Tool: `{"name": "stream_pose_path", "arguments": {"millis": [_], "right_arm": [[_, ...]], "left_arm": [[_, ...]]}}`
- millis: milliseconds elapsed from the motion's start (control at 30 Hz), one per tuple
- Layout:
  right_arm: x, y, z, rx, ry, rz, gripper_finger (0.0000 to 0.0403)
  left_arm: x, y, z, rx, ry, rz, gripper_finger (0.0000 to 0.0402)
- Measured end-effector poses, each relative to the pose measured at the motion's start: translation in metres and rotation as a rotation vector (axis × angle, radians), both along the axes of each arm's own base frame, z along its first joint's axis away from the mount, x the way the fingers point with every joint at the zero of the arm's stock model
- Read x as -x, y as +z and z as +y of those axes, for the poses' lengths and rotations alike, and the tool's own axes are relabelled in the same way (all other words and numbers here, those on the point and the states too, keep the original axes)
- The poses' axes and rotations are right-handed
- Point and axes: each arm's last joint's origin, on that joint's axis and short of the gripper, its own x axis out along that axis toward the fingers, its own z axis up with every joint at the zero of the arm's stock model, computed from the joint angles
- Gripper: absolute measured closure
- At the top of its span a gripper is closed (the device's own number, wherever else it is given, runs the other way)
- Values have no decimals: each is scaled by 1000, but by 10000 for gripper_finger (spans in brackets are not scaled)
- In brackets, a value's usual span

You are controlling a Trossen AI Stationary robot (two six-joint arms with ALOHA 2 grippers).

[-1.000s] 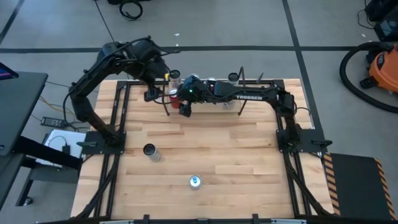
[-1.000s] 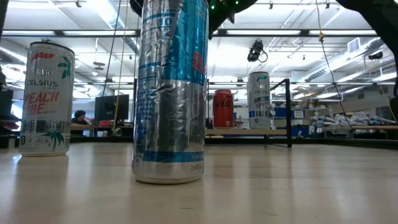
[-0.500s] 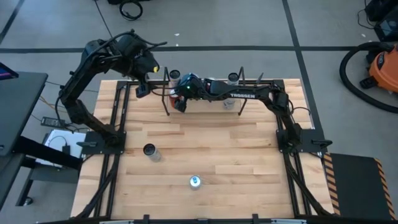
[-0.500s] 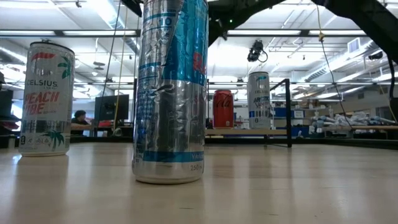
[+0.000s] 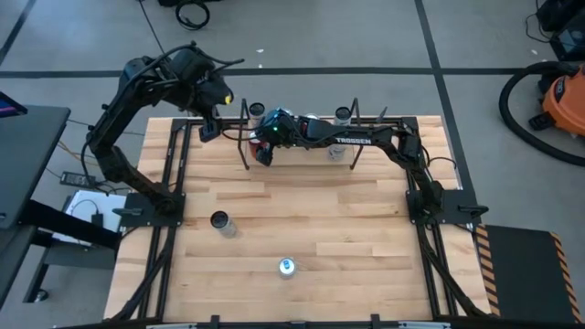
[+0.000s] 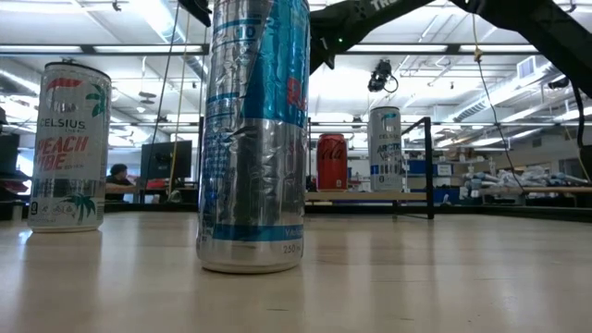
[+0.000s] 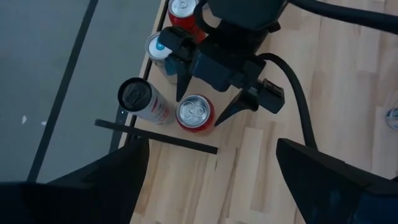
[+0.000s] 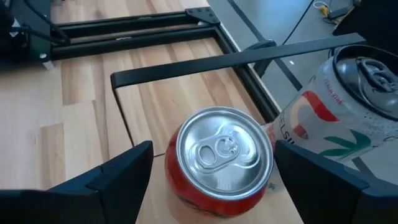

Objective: Place canned beverage on shelf
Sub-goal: Align the red and black soda can with the red and black soda can on the shelf

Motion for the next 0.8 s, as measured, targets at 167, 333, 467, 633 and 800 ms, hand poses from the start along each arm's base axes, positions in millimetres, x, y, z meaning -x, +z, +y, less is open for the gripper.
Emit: {"name": "stream_pose_path", "arguments": {"millis": [167, 333, 467, 633, 800], "right_arm": [[0, 0, 0, -11, 17, -3, 64], [0, 0, 0, -14, 20, -4, 90], [1, -1, -3, -32, 13, 1, 111], [4, -1, -7, -59, -10, 11, 128], [5, -2, -6, -67, -11, 21, 135]], "left_arm": [[0, 0, 0, -1, -1, 0, 47], [0, 0, 0, -1, -2, 0, 47], [0, 0, 0, -1, -2, 0, 47], [0, 0, 0, -4, -5, 1, 47], [0, 0, 0, -4, -6, 1, 47]]}}
